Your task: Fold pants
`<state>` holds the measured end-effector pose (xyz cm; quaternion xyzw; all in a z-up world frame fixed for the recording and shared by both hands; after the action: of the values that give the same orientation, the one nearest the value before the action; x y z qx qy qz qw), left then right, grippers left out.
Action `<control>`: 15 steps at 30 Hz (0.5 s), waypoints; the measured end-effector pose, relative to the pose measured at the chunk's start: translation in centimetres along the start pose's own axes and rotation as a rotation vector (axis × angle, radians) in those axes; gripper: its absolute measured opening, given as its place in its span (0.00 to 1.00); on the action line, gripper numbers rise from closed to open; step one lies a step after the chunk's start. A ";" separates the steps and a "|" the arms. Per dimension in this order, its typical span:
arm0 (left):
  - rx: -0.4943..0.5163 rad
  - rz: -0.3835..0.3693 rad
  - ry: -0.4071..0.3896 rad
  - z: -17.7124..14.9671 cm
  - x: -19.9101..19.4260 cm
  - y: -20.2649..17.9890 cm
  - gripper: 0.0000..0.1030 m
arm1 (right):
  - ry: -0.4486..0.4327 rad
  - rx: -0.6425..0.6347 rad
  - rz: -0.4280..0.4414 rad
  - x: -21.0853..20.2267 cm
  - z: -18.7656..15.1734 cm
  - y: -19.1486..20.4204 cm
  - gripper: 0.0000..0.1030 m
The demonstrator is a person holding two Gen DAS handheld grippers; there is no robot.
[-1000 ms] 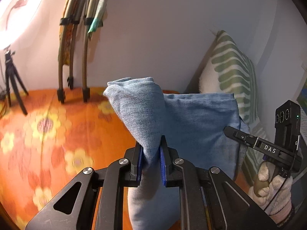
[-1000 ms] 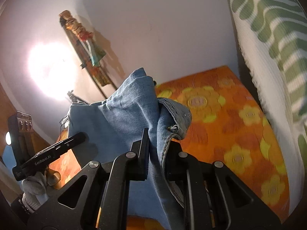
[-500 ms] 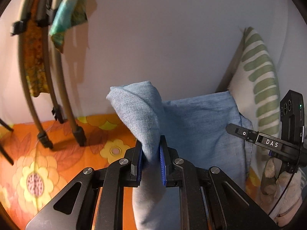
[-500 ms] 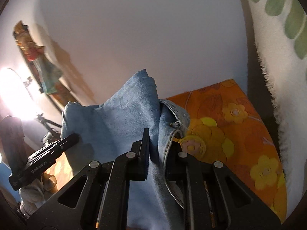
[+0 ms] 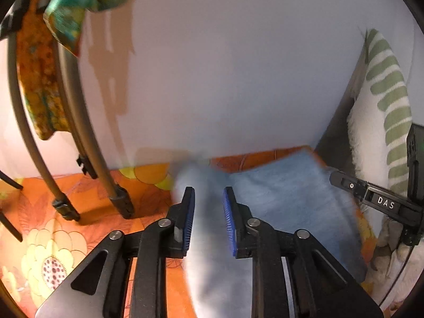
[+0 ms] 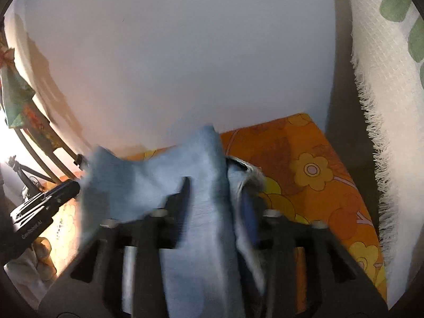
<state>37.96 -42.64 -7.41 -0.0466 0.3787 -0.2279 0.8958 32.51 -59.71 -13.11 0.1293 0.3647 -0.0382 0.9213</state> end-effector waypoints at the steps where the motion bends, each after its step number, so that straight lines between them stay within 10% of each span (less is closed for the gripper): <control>1: -0.008 -0.003 -0.008 0.1 -0.7 0.1 0.21 | -0.013 0.003 -0.004 -0.4 0.1 0.0 0.50; 15: -0.031 -0.048 -0.006 -0.4 -8.3 -0.3 0.21 | -0.054 -0.051 -0.006 -8.3 0.0 4.0 0.52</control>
<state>32.53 -39.22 -2.13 -0.0702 0.3784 -0.2433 0.8903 27.04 -56.04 -6.59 0.1034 0.3410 -0.0353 0.9337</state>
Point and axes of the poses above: each gripper's, at about its wrist camera, not at the fingertips, and x roughly the way its jaws point, y to its left, z to its top, the point moved 6 cm from there along x, roughly the way its jaws point, and after that the axes turned 8 degrees about -x, right-handed, at the moved point
